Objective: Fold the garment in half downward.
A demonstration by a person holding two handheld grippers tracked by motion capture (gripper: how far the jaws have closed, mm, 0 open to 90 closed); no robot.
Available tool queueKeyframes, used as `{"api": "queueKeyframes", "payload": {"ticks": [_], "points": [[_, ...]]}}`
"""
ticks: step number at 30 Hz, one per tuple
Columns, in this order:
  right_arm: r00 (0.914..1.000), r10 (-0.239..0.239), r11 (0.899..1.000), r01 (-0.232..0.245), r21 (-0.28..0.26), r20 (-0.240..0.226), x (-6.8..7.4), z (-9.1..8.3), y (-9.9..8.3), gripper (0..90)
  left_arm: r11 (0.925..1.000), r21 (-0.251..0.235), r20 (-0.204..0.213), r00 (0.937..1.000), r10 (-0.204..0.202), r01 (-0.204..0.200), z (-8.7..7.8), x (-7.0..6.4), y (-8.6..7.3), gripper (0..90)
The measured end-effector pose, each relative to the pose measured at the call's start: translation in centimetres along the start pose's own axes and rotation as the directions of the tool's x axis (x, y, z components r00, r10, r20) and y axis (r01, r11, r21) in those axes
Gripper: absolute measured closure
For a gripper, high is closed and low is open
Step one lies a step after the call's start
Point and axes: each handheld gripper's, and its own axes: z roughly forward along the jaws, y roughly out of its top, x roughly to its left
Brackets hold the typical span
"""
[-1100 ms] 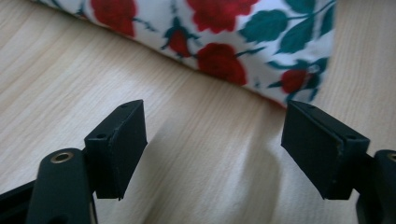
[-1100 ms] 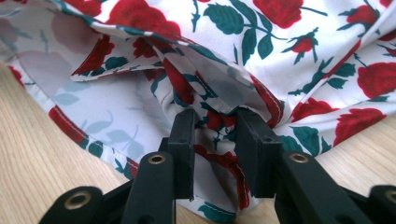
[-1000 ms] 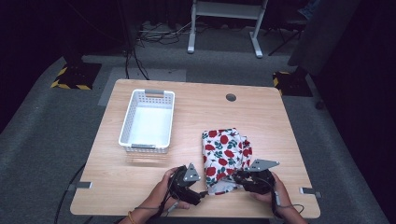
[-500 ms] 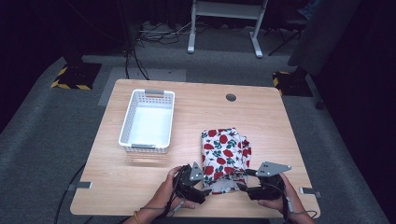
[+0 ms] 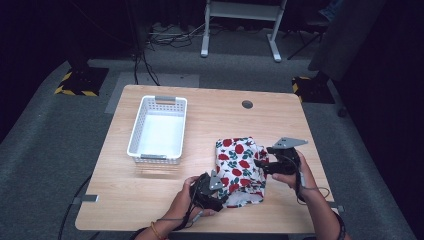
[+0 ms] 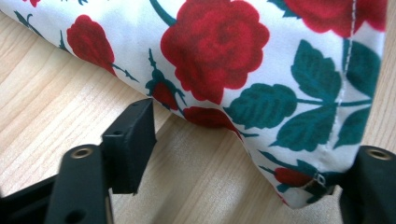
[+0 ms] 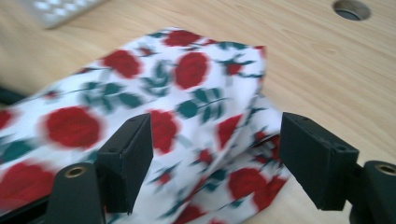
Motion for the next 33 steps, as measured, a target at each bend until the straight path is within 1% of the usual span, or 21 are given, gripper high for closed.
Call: {"api": "queueKeyframes", "payload": {"ticks": [1, 2, 3, 6, 8, 10, 12, 14, 17, 18, 19, 20, 21, 24, 25, 26, 27, 28, 29, 31, 33], "points": [[0.9999, 0.014, 1.0, -0.014, 0.016, 0.009, -0.6, 0.8, 0.1, 26.2, 1.0, 0.001, 0.002, 1.0, 0.003, -0.003, 0.0, 0.0, 0.0, 31.6], [0.9989, 0.041, 0.999, -0.042, 0.031, 0.024, -1.2, 1.7, 0.1, 26.3, 1.0, 0.001, 0.003, 1.0, 0.003, -0.003, 0.0, 0.1, 0.1, 32.8], [0.9981, 0.053, 0.998, -0.054, 0.041, 0.033, -1.7, 2.4, 0.0, 26.3, 1.0, 0.0, 0.004, 1.0, 0.005, -0.005, 0.0, 0.1, 0.1, 35.0], [0.9961, 0.08, 0.994, -0.083, 0.074, 0.038, -2.6, 4.2, -0.5, 26.3, 0.9999, -0.01, 0.006, 1.0, 0.007, -0.007, 0.0, 0.2, 0.1, 40.6], [0.9944, 0.097, 0.992, -0.1, 0.08, 0.04, -2.9, 4.9, -0.7, 26.1, 0.9999, -0.007, 0.01, 0.9999, 0.008, -0.008, 0.0, 0.3, 0.1, 44.6], [0.9934, 0.1, 0.99, -0.105, 0.092, 0.056, -3.2, 5.6, -0.9, 25.1, 0.9999, -0.013, 0.01, 0.9999, 0.01, -0.01, 0.0, 0.4, 0.2, 49.0], [0.993, 0.107, 0.989, -0.111, 0.1, 0.051, -3.4, 6.0, -1.1, 24.2, 0.9999, -0.014, 0.009, 0.9999, 0.009, -0.009, 0.0, 0.5, 0.2, 52.5], [0.9927, 0.106, 0.988, -0.112, 0.106, 0.059, -3.5, 6.3, -1.2, 23.5, 0.9998, -0.016, 0.005, 0.9999, 0.009, -0.009, 0.1, 0.7, 0.3, 56.2], [0.992, 0.112, 0.987, -0.118, 0.111, 0.059, -3.4, 6.7, -1.3, 23.6, 0.9998, -0.016, 0.007, 0.9999, 0.008, -0.008, 0.1, 0.8, 0.4, 61.7], [0.9924, 0.113, 0.987, -0.118, 0.109, 0.049, -3.4, 6.9, -1.3, 25.9, 0.9998, -0.019, 0.006, 0.9999, 0.012, -0.012, 0.1, 0.9, 0.4, 65.0], [0.993, 0.108, 0.988, -0.113, 0.109, 0.047, -3.4, 6.9, -1.3, 25.9, 0.9998, -0.019, 0.006, 0.9999, 0.012, -0.012, 0.1, 0.9, 0.4, 66.5], [0.993, 0.108, 0.988, -0.113, 0.109, 0.047, -3.4, 6.9, -1.3, 27.8, 0.9998, -0.019, 0.006, 0.9999, 0.011, -0.011, 0.1, 1.0, 0.4, 66.5], [0.9934, 0.106, 0.988, -0.11, 0.108, 0.042, -3.3, 6.9, -1.3, 30.9, 0.9997, -0.018, 0.005, 0.9999, 0.016, -0.016, 0.1, 1.1, 0.4, 67.8], [0.995, 0.097, 0.99, -0.099, 0.103, 0.024, -3.0, 6.8, -1.2, 41.1, 0.9997, -0.022, 0.007, 0.9999, 0.013, -0.013, 0.1, 1.3, 0.4, 71.4], [0.9952, 0.098, 0.99, -0.098, 0.099, 0.007, -2.9, 6.8, -1.2, 49.7, 0.9996, -0.022, 0.004, 0.9999, 0.017, -0.017, 0.1, 1.3, 0.4, 73.0], [0.9949, 0.101, 0.991, -0.1, 0.094, -0.003, -2.8, 6.8, -1.2, 54.2, 0.9996, -0.022, 0.003, 0.9999, 0.016, -0.015, 0.1, 1.4, 0.4, 73.9], [0.9949, 0.101, 0.991, -0.1, 0.094, -0.003, -2.8, 6.8, -1.2, 54.2, 0.9997, -0.022, 0.004, 0.9999, 0.012, -0.012, 0.1, 1.4, 0.4, 73.9], [0.9942, 0.106, 0.99, -0.105, 0.092, -0.015, -2.7, 6.8, -1.2, 59.2, 0.9997, -0.022, 0.003, 0.9999, 0.013, -0.013, 0.1, 1.5, 0.4, 75.0], [0.9945, 0.102, 0.991, -0.099, 0.09, -0.025, -2.6, 6.8, -1.2, 62.0, 0.9996, -0.025, 0.003, 0.9999, 0.011, -0.01, 0.1, 1.5, 0.3, 75.7], [0.9938, 0.107, 0.991, -0.103, 0.087, -0.032, -2.6, 6.8, -1.2, 65.2, 0.9997, -0.024, -0.002, 1.0, 0.009, -0.009, 0.1, 1.6, 0.3, 78.5], [0.9927, 0.114, 0.99, -0.11, 0.087, -0.042, -2.6, 6.7, -1.2, 69.8, 0.9996, -0.025, -0.002, 0.9999, 0.016, -0.016, 0.1, 1.8, 0.3, 79.5]]}}
